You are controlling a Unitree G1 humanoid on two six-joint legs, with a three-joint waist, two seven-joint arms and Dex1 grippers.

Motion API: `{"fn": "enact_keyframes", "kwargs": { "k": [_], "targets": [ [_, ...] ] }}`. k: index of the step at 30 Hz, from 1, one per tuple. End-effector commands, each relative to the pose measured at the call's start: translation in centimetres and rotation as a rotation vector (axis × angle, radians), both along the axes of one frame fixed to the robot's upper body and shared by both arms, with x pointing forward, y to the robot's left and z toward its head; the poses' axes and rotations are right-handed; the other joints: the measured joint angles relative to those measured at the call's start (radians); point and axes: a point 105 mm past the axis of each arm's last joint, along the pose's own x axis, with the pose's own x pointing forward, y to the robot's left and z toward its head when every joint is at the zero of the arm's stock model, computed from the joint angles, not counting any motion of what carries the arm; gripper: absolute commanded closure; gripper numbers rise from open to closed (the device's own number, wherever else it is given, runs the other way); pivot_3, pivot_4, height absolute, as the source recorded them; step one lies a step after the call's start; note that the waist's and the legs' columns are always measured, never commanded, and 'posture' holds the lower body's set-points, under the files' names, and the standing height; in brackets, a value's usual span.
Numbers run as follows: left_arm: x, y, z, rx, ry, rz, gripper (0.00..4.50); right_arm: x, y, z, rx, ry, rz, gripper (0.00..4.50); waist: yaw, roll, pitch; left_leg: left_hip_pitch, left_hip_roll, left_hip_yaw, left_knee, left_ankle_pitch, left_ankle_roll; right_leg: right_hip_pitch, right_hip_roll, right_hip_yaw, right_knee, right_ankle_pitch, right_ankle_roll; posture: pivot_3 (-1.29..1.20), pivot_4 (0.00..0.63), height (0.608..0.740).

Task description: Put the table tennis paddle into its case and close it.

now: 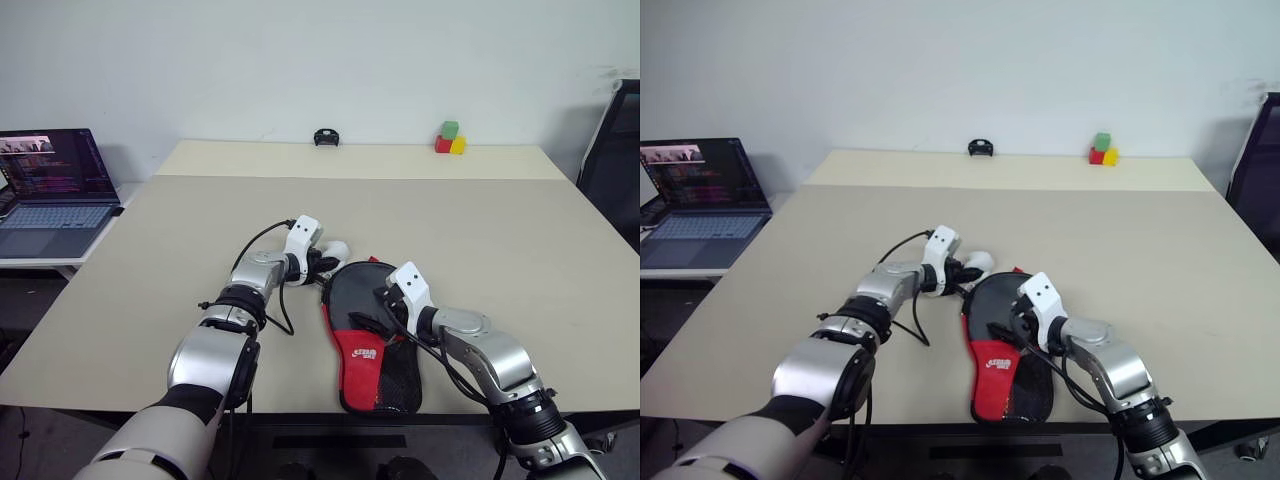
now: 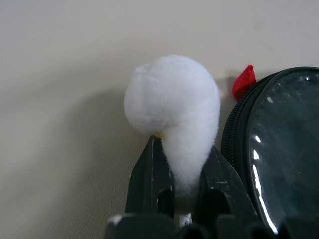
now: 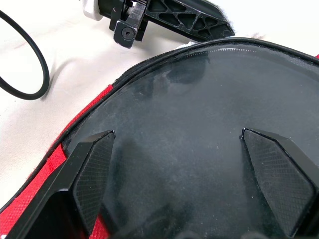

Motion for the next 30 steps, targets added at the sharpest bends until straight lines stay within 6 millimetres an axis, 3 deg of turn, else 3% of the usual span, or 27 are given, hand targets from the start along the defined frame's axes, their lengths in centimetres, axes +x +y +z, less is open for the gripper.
{"fn": "enact_keyframes", "kwargs": {
  "k": [1, 4, 9, 16, 20, 30],
  "targets": [
    [0.5, 0.6, 0.9, 0.058, -0.054, 0.0, 4.39, -0.9, -1.2, -2.6, -0.115, 0.072, -0.007, 0.0, 0.0, 0.0, 0.0, 0.0, 0.0, 0.0, 0.0, 0.0, 0.0, 0.0, 0.0, 0.0, 0.0, 0.0, 0.0, 0.0, 0.15, 0.74],
    [1.8, -0.4, 3.8, 0.174, -0.201, -0.015, 4.39, -2.8, -2.3, -5.7, -0.209, 0.172, 0.008, 0.0, 0.001, -0.002, -0.001, 0.0, 0.0, 0.0, 0.0, 0.0, 0.0, 0.0, 0.0, -0.001, -0.001, 0.0, 0.0, 0.0, 0.15, 0.74],
    [1.9, -1.9, 5.1, 0.106, -0.219, -0.032, 4.39, -3.3, -2.4, -5.9, -0.215, 0.179, 0.007, 0.0, 0.002, -0.004, -0.002, 0.001, 0.0, 0.0, 0.0, 0.0, 0.0, 0.002, 0.001, -0.002, -0.001, 0.0, 0.001, 0.0, 0.15, 0.74],
    [1.8, -2.1, 4.3, 0.13, -0.216, -0.032, 4.39, -3.7, -2.1, -6.0, -0.21, 0.186, 0.004, 0.0, 0.001, -0.004, -0.002, 0.001, 0.0, -0.001, 0.0, 0.0, 0.0, 0.002, 0.001, -0.002, -0.001, 0.0, 0.001, 0.0, 0.15, 0.74],
    [1.6, -3.2, 3.7, 0.15, -0.229, -0.035, 4.39, -4.0, -1.7, -6.2, -0.208, 0.192, 0.002, 0.0, 0.002, -0.005, -0.003, 0.001, 0.0, -0.001, 0.0, 0.0, 0.0, 0.002, 0.001, -0.003, -0.001, 0.0, 0.001, 0.0, 0.15, 0.74],
    [2.3, -5.9, 5.4, 0.195, -0.354, 0.021, 4.39, -5.0, -1.2, -6.4, -0.201, 0.211, -0.003, 0.0, 0.004, -0.006, -0.004, 0.001, 0.0, -0.001, 0.0, 0.0, 0.0, 0.002, 0.001, -0.003, -0.001, 0.0, 0.001, 0.0, 0.15, 0.74]
  ]
}}
